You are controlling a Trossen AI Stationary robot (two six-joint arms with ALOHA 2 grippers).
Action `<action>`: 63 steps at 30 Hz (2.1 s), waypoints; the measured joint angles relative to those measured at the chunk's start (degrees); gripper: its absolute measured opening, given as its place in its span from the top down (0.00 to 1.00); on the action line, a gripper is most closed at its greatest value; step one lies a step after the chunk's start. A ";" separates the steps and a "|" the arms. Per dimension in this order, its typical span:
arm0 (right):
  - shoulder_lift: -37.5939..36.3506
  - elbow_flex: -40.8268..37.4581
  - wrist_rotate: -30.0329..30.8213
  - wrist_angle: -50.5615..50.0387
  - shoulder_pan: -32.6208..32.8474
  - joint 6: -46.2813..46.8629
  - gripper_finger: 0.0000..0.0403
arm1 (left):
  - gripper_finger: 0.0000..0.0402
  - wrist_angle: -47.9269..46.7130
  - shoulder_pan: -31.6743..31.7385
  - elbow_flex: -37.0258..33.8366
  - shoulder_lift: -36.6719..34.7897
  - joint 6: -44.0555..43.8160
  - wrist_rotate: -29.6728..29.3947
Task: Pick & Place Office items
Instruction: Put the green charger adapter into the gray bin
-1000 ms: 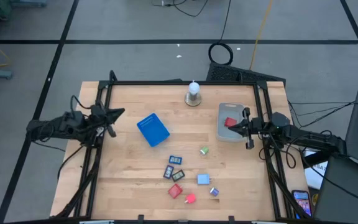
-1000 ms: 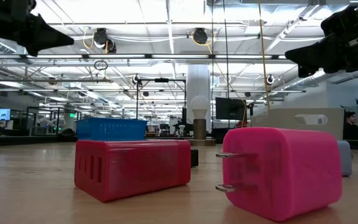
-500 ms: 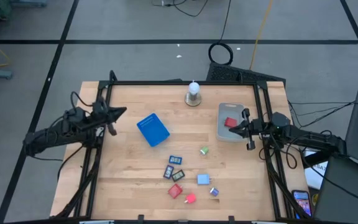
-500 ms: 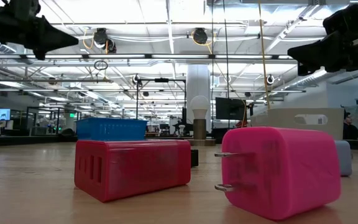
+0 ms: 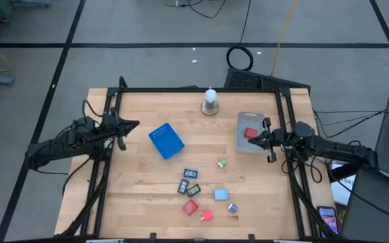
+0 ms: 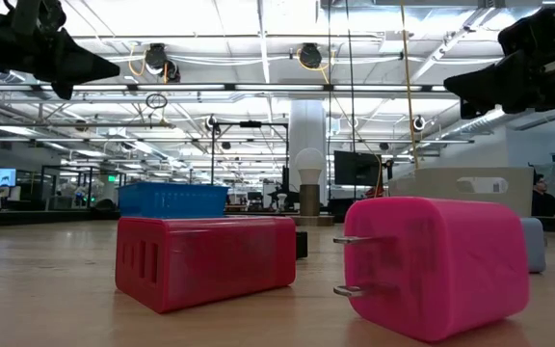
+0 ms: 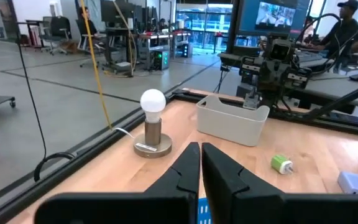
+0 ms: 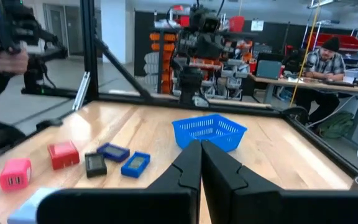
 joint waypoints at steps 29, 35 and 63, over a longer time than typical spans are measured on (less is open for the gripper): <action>50.48 37.12 7.75 -16.77 10.47 -9.21 0.95 | 0.94 -0.76 0.00 0.02 0.00 -1.75 -0.29; 56.70 38.73 13.43 -17.93 16.02 -16.50 0.73 | 0.94 -0.74 0.00 0.02 0.00 -1.74 -0.32; 79.12 39.15 7.34 -12.32 17.01 -16.84 0.36 | 0.94 -0.76 0.00 0.02 0.00 -1.88 0.27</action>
